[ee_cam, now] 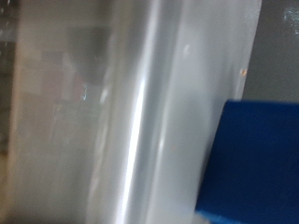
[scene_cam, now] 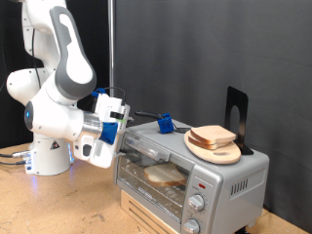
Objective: Make a piece of toast with the oven
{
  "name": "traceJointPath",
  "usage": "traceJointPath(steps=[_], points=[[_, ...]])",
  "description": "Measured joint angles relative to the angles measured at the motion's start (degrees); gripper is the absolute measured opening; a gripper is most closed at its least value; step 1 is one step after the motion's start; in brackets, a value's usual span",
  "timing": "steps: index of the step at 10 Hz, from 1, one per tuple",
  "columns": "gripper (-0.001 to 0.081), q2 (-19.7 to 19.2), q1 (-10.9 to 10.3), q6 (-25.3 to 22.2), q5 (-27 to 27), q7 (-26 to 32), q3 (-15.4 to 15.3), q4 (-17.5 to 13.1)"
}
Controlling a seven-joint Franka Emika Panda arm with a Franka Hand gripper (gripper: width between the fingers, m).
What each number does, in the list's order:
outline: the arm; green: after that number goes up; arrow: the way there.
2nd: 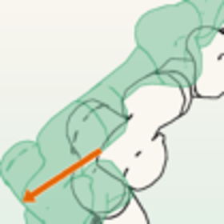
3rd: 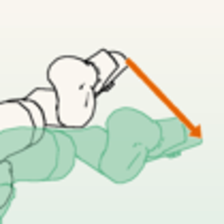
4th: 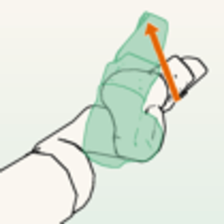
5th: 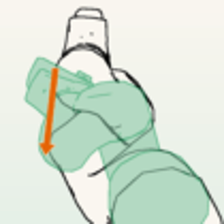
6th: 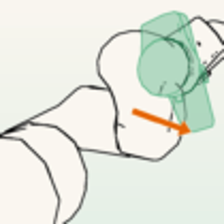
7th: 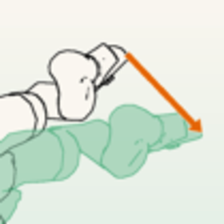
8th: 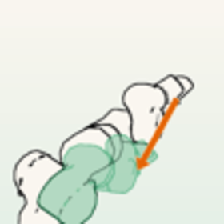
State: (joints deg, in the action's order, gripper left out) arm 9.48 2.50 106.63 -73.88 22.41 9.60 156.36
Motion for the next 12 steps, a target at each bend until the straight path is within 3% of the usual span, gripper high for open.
traceJointPath(steps=[3, 6, 8, 12], points=[[0.0682, 1.3, 4.0, -6.2, 8.0, -1.9, 4.1, -0.1], [0.0682, 1.4, 7.3, -9.4, 10.0, -2.8, 7.7, -1.9], [0.0682, 0.9, 7.2, -10.3, 10.2, -2.8, 7.5, -2.1], [0.0682, -6.4, 7.4, -12.4, 5.8, -1.2, 8.1, -10.8]])
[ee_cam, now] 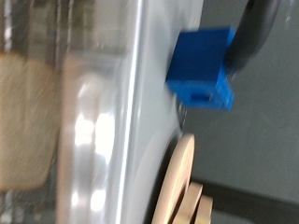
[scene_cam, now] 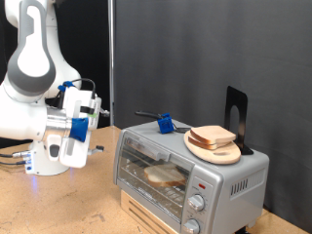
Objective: Make a piece of toast with the oven
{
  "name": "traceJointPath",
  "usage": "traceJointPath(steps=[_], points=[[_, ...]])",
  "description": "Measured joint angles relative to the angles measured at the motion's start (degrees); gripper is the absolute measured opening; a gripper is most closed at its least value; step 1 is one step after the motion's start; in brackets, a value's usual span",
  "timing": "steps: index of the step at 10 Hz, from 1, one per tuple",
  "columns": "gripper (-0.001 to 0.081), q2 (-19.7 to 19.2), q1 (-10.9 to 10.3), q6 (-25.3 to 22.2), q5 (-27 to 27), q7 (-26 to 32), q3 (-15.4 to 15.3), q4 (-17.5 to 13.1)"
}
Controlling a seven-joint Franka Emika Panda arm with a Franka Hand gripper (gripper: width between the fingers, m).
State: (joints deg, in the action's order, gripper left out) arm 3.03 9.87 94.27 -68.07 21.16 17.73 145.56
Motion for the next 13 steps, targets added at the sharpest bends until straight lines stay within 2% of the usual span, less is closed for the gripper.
traceJointPath(steps=[2, 3, 4, 5, 6, 8, 11, 13], points=[[0.0682, -4.7, 0.2, -0.1, -0.5, -1.7, 0.4, -4.6], [0.0682, -6.7, 0.2, 2.4, -3.3, -2.2, 0.3, -6.3], [0.0682, -8.2, 0.2, 3.7, -5.2, -2.2, 0.3, -7.0], [0.0682, -8.2, 0.2, 3.0, -4.6, -2.1, 0.3, -7.0], [0.0682, -8.7, 0.2, 0.4, -3.9, -2.2, 0.3, -7.7], [0.0682, -12.9, 0.2, -3.8, -5.0, -2.1, 0.0, -12.3], [0.0682, -20.6, 0.2, -7.3, -7.8, -1.5, -1.1, -20.2], [0.0682, -25.2, 0.2, -6.9, -10.2, 0.4, -1.8, -24.9]])
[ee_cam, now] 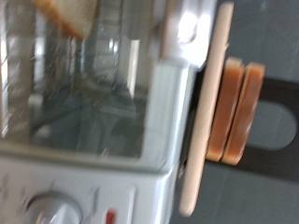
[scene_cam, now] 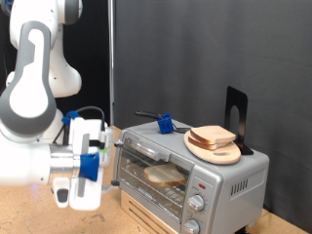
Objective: Make a piece of toast with the oven
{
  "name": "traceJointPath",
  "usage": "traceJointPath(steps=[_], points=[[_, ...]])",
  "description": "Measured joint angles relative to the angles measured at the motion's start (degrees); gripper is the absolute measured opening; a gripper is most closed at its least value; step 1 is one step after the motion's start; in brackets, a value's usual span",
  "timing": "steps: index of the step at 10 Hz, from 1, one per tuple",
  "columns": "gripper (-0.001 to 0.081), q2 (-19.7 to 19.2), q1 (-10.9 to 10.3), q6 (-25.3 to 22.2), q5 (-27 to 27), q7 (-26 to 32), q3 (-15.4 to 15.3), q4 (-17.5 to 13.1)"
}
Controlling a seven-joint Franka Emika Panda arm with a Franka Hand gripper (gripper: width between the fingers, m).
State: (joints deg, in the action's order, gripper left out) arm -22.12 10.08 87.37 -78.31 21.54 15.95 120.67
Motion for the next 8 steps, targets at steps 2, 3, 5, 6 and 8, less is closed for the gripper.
traceJointPath(steps=[2, 3, 5, 6, 8], points=[[0.0682, -3.8, -0.1, 3.4, -3.1, 0.5, -0.9, -3.7], [0.0682, -5.3, -0.1, 4.9, -4.5, 0.5, -1.4, -5.1], [0.0682, -5.3, 0.2, 0.0, 0.0, 0.7, -1.2, -5.6], [0.0682, -5.5, 0.7, -4.2, 3.1, 1.4, -1.2, -6.9], [0.0682, -6.7, 2.4, -11.4, 8.7, 1.9, -1.1, -11.2]])
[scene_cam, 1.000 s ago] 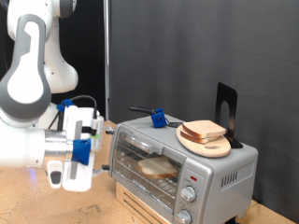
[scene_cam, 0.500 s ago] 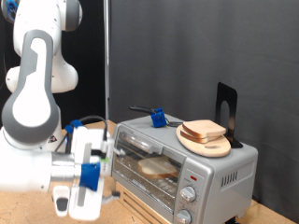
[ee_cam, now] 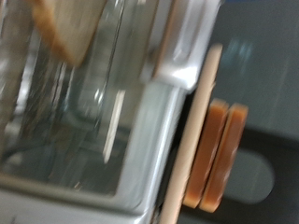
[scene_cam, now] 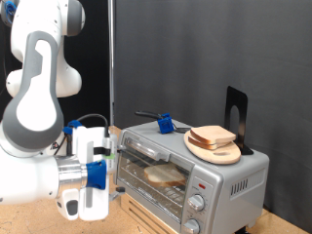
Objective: Make a piece of toast with the oven
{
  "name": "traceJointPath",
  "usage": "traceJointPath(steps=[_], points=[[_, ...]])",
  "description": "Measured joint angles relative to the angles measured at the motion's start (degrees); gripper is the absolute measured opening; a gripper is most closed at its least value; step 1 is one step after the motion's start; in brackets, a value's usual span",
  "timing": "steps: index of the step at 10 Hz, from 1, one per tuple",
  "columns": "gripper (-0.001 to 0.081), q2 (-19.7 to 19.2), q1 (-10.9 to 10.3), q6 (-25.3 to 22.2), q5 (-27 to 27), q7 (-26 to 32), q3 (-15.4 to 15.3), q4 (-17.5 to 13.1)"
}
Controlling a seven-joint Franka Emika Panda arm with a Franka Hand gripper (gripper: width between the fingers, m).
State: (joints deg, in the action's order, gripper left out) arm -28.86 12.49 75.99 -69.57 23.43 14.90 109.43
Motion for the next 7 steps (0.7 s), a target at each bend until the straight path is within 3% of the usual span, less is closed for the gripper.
traceJointPath(steps=[3, 4, 6, 7], points=[[0.0682, -5.4, 2.4, -7.9, 7.1, 0.9, 0.1, -11.2], [0.0682, -7.5, 2.4, -6.0, 6.4, 2.2, -0.1, -13.6], [0.0682, -9.0, 2.5, -5.2, 5.8, 2.9, -0.5, -14.9], [0.0682, -9.1, 2.4, -6.3, 5.8, 0.1, -0.6, -14.7]])
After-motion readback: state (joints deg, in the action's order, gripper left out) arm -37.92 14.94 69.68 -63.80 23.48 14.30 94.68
